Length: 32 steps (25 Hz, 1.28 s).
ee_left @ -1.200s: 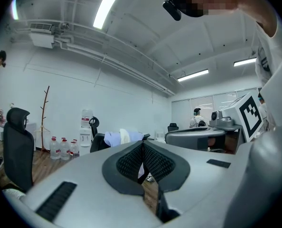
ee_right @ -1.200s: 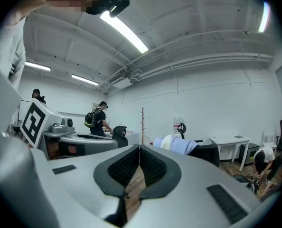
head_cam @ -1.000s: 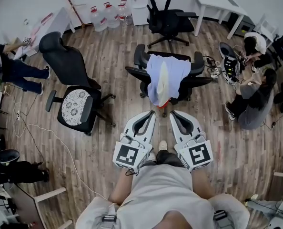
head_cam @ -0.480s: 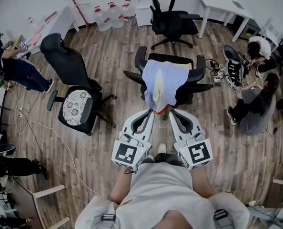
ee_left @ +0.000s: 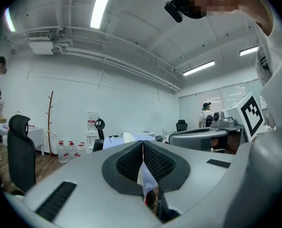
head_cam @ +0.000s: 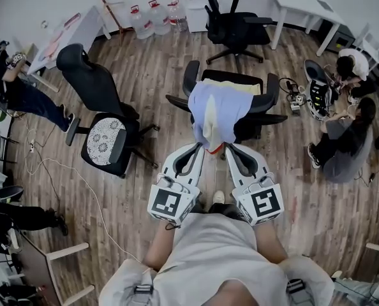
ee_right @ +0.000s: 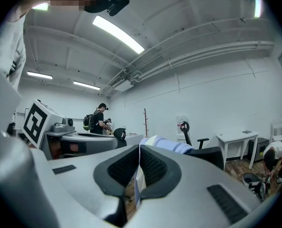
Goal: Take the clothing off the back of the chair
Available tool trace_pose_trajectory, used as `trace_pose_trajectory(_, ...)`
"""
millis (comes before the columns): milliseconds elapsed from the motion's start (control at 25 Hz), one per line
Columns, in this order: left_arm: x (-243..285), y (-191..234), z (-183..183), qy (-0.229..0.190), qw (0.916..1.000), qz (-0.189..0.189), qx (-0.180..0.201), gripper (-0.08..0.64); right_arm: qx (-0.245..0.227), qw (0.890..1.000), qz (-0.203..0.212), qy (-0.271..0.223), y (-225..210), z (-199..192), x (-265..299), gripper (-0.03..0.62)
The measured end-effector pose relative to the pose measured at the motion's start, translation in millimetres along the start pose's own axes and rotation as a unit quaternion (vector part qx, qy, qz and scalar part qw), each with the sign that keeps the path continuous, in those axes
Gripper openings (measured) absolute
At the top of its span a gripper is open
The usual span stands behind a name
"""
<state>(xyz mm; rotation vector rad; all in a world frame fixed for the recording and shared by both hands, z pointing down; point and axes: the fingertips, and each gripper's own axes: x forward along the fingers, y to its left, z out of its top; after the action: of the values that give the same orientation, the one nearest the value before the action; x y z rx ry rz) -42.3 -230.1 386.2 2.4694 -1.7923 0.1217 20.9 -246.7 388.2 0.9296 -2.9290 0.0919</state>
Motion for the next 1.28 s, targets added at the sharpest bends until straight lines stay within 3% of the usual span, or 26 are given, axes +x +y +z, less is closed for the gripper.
trace_pose_trajectory(760, 17, 32, -17, 0.014, 0.9950, -0.099, -0.006, 0.018, 0.016, 0.996, -0.085, 0.017, 1, -16, 33, 0.021)
trace_pose_trajectory(1280, 31, 41, -30, 0.023, 0.9910, -0.131, -0.016, 0.020, 0.024, 0.989, -0.139, 0.042, -8, -33, 34, 0.023)
